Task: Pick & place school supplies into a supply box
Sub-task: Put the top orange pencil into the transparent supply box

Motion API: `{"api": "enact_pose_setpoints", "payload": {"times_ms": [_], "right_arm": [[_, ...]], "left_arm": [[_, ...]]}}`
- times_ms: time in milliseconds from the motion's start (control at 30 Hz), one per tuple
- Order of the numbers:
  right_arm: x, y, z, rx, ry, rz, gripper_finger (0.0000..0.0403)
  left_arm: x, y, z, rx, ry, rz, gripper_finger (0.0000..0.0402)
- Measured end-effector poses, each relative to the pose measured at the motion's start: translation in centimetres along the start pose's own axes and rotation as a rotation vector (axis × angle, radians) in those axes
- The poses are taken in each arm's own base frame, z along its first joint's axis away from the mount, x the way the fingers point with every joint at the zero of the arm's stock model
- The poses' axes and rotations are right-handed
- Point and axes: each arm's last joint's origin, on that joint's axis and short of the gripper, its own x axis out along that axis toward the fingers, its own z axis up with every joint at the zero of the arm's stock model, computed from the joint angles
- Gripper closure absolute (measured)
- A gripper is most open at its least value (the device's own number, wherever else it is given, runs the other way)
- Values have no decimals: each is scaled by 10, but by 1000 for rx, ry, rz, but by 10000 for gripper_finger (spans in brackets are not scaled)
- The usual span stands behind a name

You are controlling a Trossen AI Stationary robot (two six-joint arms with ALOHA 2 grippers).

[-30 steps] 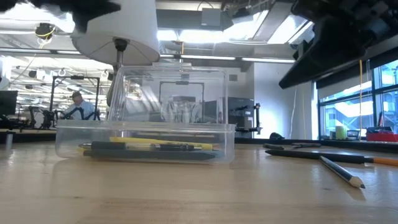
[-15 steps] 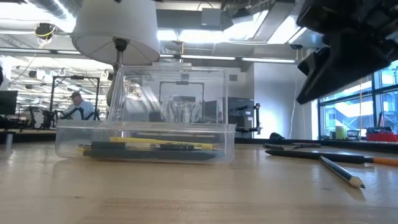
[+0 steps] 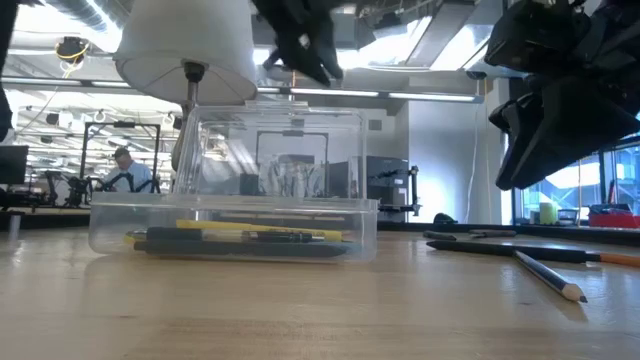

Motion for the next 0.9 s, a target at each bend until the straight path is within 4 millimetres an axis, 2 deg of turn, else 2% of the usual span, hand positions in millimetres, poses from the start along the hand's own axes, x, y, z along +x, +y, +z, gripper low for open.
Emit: {"api": "enact_pose_setpoints", "payload": {"times_ms": [233,433,700,900], "right_arm": [[0,-2,-3,14,32,-16,287],[0,-2,-3,11,32,-16,287],[0,-2,-3,30,31,-17,287],[0,-2,-3,30,31,-17,287]], "left_arm": [[69,6,-18,5,159,49,272],[109,11,-36,-56,277,15,272],[142,10,-61,-38,373,39,272],[151,10,-68,-35,408,31,272]]}}
